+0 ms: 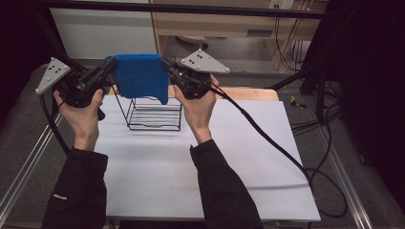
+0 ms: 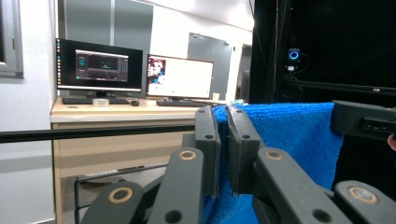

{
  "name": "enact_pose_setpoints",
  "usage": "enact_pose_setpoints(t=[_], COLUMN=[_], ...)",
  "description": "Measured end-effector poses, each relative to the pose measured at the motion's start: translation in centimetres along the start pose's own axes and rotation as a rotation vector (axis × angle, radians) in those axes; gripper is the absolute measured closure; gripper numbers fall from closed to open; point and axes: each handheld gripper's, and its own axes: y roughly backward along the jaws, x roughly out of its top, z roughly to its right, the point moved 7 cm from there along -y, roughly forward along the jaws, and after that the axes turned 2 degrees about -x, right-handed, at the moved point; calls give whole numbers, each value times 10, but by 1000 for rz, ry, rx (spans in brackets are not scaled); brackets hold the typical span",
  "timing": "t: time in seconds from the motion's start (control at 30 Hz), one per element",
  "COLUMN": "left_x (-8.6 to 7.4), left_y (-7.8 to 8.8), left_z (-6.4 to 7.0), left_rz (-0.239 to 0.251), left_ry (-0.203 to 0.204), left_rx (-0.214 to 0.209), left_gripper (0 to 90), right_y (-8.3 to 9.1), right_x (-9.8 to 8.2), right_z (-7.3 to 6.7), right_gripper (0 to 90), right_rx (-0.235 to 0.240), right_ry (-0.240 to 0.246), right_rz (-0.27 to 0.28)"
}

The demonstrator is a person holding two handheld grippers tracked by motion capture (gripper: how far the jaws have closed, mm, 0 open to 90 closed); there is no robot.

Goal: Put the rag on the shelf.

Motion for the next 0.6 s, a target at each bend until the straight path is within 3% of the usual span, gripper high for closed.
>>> enact_pose_setpoints(t=[0.6], left_x=[28], left_y=[-14], left_z=[-11], left_rz=[4], left_ry=[-27], left_rx=[20], left_gripper=[841], right_y=[-19], right_x=[26], right_z=[8], right_gripper=[870], right_rx=[1], right_ry=[27], right_rz=[12])
